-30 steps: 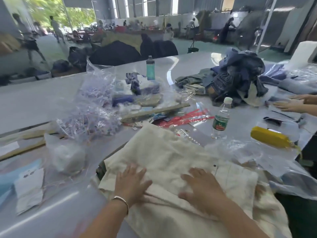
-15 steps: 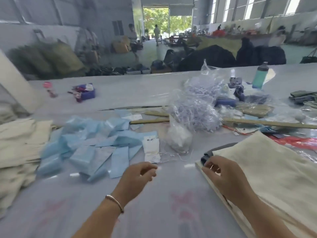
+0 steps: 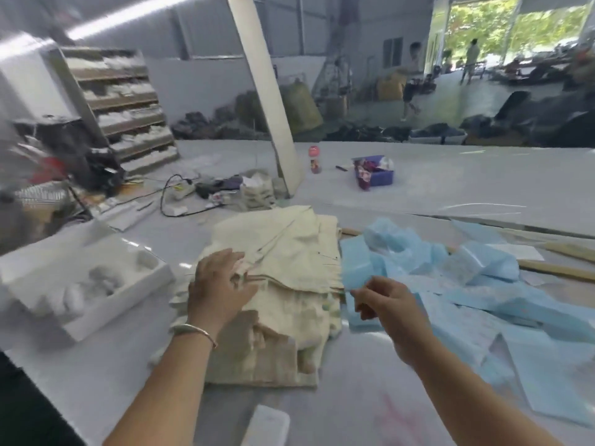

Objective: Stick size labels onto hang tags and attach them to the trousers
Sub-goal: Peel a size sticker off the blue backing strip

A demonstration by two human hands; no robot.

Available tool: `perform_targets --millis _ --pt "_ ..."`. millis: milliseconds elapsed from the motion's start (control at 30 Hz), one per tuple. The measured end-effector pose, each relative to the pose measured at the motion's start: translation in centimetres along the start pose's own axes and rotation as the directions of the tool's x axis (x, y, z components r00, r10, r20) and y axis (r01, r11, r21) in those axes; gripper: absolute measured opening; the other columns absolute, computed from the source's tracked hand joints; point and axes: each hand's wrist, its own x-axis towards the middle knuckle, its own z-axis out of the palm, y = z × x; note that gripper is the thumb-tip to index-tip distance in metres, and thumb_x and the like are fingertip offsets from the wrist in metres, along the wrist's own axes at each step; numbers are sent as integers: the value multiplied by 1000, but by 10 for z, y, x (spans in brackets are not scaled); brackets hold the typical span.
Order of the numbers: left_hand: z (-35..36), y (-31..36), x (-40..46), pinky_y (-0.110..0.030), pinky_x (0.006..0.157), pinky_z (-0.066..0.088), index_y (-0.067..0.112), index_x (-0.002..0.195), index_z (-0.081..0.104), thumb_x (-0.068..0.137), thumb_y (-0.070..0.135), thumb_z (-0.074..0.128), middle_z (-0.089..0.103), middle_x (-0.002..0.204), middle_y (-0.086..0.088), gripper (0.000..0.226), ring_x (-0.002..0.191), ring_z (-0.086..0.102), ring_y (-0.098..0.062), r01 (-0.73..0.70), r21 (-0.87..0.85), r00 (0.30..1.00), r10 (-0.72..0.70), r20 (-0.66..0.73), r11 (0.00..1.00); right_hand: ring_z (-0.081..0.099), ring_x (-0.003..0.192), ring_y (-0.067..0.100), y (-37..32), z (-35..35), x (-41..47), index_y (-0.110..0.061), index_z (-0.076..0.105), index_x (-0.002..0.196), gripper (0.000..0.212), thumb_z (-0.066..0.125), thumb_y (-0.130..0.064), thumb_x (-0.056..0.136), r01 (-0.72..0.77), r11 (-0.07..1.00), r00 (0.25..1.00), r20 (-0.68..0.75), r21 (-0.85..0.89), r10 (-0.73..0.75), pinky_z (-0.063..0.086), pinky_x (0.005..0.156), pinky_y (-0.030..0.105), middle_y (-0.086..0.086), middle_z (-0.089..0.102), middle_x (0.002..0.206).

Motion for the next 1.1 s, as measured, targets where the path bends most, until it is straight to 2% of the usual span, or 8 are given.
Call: perform_targets --millis 133,433,633,767,833,933,1000,1100 --pt "40 -47 46 -43 116 25 36 150 30 78 59 68 35 153 6 84 143 28 -18 49 38 940 -59 336 998 47 51 17 15 67 45 -1 56 65 22 67 -4 83 -96 995 992 83 -5 96 39 50 22 12 56 57" --pt "32 -71 95 -29 84 43 21 123 65 94 40 58 70 116 -5 35 110 62 -26 67 -140 995 -56 86 988 49 51 16 32 101 92 0 57 68 23 69 -11 84 -200 978 976 75 -65 205 42 53 23 13 59 61" --pt "-29 -2 53 -19 56 37 22 96 72 85 36 68 69 75 6 18 67 59 -10 -579 -178 812 543 -214 795 65 87 32 15 119 122 -1 57 115 67 45 -62 90 -517 709 851 377 480 365 55 71 39 21 68 101" --pt "-30 11 8 -11 64 42 26 100 66 75 65 61 61 89 12 47 82 57 -3 -438 -526 618 669 412 729 66 101 23 4 125 145 -9 64 113 34 50 -36 97 -414 774 908 280 479 313 55 74 22 6 71 99" --pt "-23 -4 9 -7 74 43 32 104 70 73 61 66 64 98 18 43 91 60 1 -178 -594 655 545 524 785 70 72 21 4 131 144 -1 66 99 13 57 -6 91 -430 817 902 231 384 365 52 49 18 7 70 72" --pt "1 -47 39 -24 92 44 27 103 74 89 39 62 68 108 9 22 107 59 -15 150 -420 972 -56 229 895 70 63 27 11 131 136 3 70 100 20 63 4 81 -457 798 888 256 393 382 57 53 31 16 72 77" --pt "14 -75 55 -36 105 36 11 121 63 95 41 53 60 124 -12 41 120 49 -30 379 -223 924 -357 137 898 71 71 31 12 127 132 2 72 99 25 67 2 75 -439 787 897 260 434 357 60 62 37 18 72 87" --pt "27 -94 71 -43 100 42 3 120 59 88 54 55 57 123 -22 60 114 53 -37 590 -410 807 -508 300 695 70 75 32 11 123 129 3 72 99 35 72 -5 65 -391 785 919 241 481 310 59 72 41 20 72 91"
